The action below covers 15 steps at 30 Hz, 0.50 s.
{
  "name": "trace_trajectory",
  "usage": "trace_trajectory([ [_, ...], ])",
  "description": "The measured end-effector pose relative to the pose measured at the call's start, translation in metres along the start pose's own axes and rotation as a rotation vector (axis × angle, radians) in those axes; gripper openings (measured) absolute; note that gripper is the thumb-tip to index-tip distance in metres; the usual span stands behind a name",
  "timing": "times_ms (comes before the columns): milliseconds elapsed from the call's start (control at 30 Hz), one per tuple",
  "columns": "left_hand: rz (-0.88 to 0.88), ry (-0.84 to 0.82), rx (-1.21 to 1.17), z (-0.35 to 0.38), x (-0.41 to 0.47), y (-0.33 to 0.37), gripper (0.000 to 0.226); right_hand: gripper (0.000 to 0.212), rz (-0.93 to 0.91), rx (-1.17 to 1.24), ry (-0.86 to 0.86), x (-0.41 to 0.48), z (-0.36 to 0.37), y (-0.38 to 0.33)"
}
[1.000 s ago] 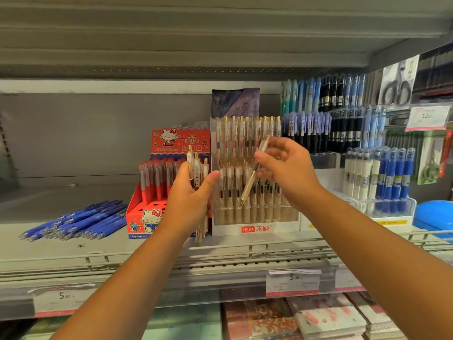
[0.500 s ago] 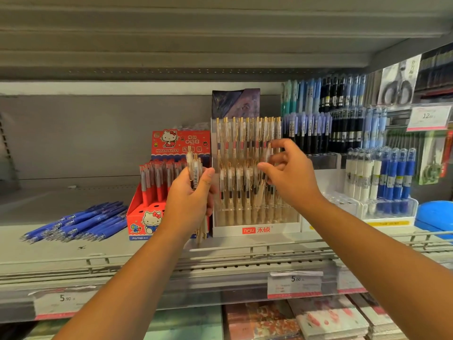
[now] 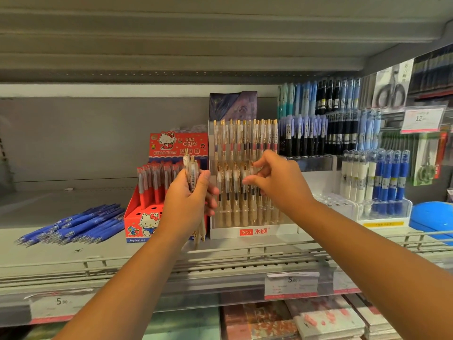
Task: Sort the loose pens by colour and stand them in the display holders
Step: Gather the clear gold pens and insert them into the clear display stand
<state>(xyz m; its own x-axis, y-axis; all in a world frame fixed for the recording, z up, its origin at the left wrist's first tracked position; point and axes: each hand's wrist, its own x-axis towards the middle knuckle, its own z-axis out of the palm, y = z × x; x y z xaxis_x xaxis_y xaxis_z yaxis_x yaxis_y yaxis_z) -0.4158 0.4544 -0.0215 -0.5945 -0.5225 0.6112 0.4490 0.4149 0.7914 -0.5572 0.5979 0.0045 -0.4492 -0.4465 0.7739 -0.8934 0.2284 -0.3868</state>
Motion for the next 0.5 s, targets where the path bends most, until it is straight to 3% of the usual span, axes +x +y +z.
trace_trajectory([
  [500,-0.027,0.007,-0.078,0.0012,0.0006,0.0038,0.011,0.032,0.041,-0.092,-0.098,0.0082,-0.0055,-0.0069],
])
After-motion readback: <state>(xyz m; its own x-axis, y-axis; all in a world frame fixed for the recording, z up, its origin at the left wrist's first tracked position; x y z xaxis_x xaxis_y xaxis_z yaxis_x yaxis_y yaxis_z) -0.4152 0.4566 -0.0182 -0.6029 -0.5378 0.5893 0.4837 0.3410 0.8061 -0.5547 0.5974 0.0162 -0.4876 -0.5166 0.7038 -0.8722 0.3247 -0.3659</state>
